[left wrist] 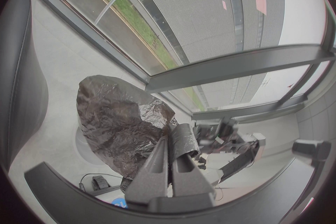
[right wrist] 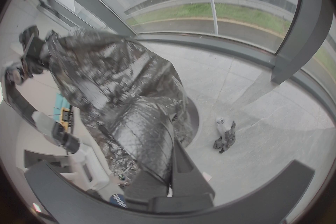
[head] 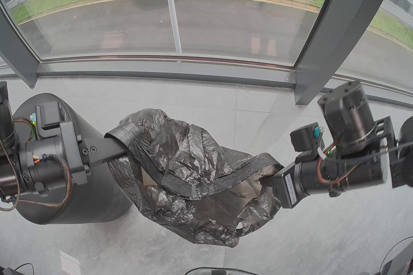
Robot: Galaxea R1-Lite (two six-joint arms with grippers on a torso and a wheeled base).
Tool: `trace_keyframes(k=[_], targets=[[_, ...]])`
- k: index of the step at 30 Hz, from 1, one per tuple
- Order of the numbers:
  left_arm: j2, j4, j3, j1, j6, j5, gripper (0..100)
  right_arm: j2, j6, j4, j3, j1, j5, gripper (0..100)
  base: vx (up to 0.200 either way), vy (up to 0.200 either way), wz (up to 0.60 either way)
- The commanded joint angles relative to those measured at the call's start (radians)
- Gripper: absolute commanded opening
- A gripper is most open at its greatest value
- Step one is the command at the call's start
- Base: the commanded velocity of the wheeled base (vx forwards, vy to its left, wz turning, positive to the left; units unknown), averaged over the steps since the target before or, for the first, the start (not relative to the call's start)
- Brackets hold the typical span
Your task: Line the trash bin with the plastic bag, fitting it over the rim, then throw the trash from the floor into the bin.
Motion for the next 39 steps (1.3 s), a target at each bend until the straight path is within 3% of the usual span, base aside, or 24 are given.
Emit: trace_keyframes(k=[1, 7, 17, 29, 39], targets=[[0.037, 0.016, 0.096, -0.088, 0.153, -0.038, 0, -0.061, 0.087, 0.470, -0.410, -0.087, 0.288, 0, 0.000, 0.000, 0.00], [0.019, -0.073, 0.180, -0.118, 0.187, -0.142, 0, -0.056, 0.104, 0.522, -0.404, -0.078, 0.418, 0, 0.000, 0.000, 0.00], [0.005, -0.081, 0.226, -0.126, 0.172, -0.153, 0, -0.032, 0.113, 0.556, -0.366, -0.061, 0.493, 0, 0.000, 0.000, 0.00], [0.039, -0.086, 0.257, -0.123, 0.166, -0.151, 0, 0.083, 0.107, 0.538, -0.321, -0.063, 0.519, 0, 0.000, 0.000, 0.00], [0.156, -0.150, 0.263, -0.112, 0.166, -0.151, 0, 0.169, 0.113, 0.418, -0.278, -0.092, 0.522, 0, 0.000, 0.000, 0.00]])
